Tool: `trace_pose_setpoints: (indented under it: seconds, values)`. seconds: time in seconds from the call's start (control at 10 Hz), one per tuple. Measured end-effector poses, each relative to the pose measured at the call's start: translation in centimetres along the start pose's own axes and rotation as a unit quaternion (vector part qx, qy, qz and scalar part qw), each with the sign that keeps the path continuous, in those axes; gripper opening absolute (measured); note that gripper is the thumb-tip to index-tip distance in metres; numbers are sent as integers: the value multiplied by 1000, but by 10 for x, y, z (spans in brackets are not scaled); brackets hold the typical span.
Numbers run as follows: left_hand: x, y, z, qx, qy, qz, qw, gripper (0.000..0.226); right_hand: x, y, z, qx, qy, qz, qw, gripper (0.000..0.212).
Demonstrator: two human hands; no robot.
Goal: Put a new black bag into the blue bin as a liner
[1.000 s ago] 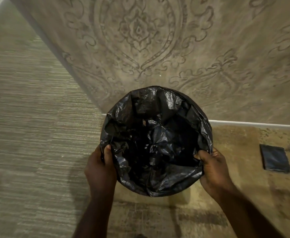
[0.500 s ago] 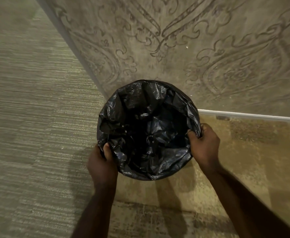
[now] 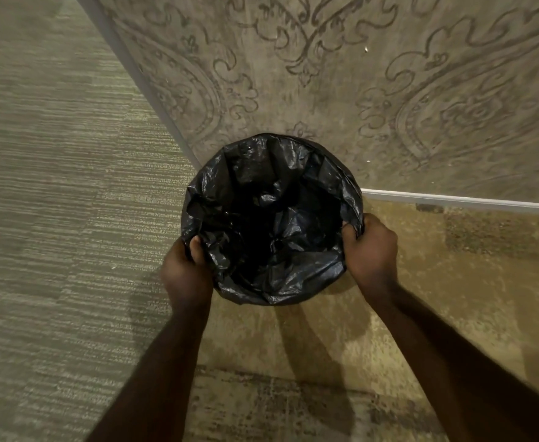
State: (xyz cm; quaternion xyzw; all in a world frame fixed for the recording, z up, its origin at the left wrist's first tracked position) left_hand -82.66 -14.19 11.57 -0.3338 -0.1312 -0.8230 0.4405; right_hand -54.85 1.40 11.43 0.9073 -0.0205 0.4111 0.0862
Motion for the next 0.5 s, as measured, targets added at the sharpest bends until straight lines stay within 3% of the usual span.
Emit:
trace_pose_setpoints:
  seconds: [0.2,0.3,0.4,0.5]
  values:
    - [-4,-18,1,-31,-16,-20,999,30,-4,4,-3,-52,28,-10,998,26]
    - [-2,-20,6,-47,-11,-55,997,37,-2,5,-2,-57,58,-55,995,36]
    - [9,-11,11,13,-44,-68,997,55,13,15,-4,-51,67,-99,991,59]
    - [30,11,50,-46,-87,-13,995,56,45,27,-9,-5,105,-68,992,63]
Point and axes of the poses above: each hand's wrist, its own y-axis away from the middle knuckle, its own x-axis out of the back of the hand, z = x × y, the point moved 6 cm from there along -y, towards the middle knuckle, and after that the axes turned 7 degrees about -x, right-handed, at the moved point
